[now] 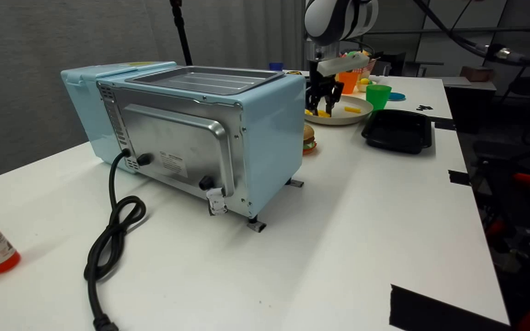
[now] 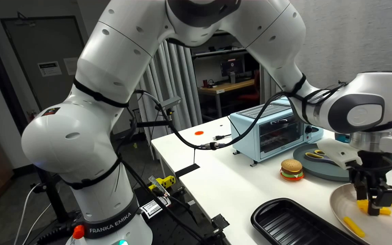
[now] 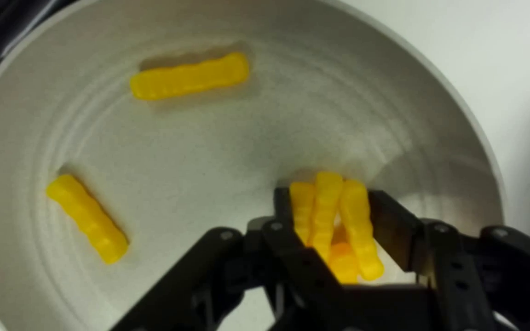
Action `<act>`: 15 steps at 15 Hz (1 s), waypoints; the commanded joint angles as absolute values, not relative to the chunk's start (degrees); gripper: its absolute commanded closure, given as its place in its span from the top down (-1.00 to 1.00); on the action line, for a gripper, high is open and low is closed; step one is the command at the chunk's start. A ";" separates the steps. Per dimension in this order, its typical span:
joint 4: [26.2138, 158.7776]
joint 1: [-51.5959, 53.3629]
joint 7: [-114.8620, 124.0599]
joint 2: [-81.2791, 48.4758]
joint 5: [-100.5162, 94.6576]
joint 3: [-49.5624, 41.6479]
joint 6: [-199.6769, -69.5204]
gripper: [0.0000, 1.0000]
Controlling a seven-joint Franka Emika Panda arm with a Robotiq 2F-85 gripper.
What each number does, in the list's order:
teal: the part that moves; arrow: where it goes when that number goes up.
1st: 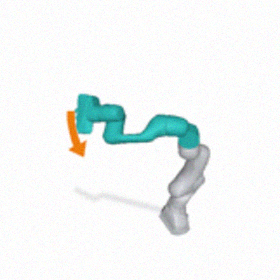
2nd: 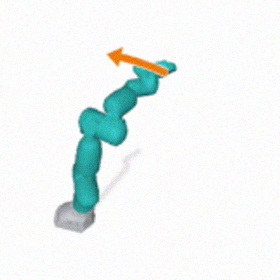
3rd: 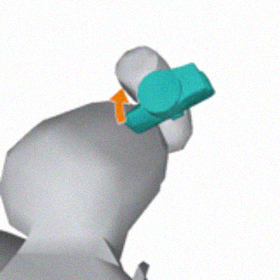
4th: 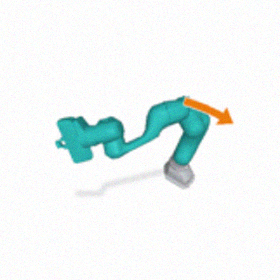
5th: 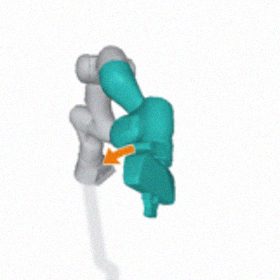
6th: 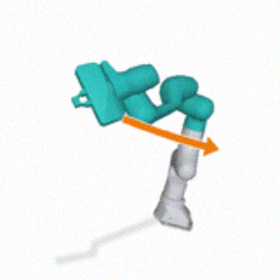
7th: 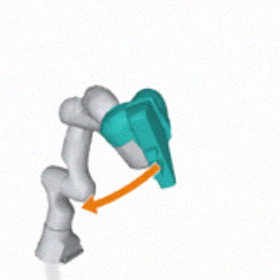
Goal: Put the objects on the grey plate in the green cup
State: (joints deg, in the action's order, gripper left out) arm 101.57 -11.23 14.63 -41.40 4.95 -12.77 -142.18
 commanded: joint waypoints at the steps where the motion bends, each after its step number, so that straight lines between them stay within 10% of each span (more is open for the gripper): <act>1: 102.13 -11.45 13.55 -38.96 4.23 -13.32 -142.17 -0.57; 15: 110.22 -15.55 7.54 -26.16 2.41 -16.10 -140.94 -0.57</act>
State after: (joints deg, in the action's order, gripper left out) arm 106.86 -14.09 9.80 -29.99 3.33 -15.88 -141.64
